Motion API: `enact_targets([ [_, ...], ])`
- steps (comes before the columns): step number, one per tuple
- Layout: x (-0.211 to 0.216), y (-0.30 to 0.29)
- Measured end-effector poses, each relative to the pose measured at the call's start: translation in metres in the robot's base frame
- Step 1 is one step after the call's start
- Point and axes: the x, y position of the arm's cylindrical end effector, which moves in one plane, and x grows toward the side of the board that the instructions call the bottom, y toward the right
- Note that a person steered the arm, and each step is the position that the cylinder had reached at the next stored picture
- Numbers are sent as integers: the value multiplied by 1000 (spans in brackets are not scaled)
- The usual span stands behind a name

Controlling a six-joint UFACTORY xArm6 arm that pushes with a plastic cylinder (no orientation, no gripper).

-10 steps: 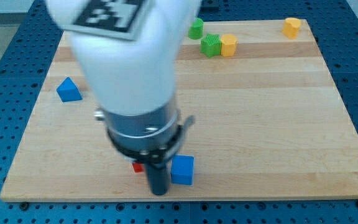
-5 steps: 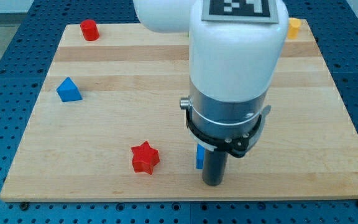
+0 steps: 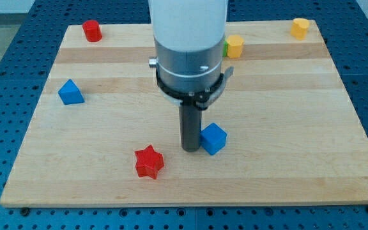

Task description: Place the blue cube at the right center

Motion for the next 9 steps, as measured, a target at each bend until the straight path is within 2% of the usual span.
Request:
enact_targets([
  [1, -1, 8],
  [3, 22, 37],
  [4, -2, 54],
  [6, -13, 112],
  [9, -46, 124],
])
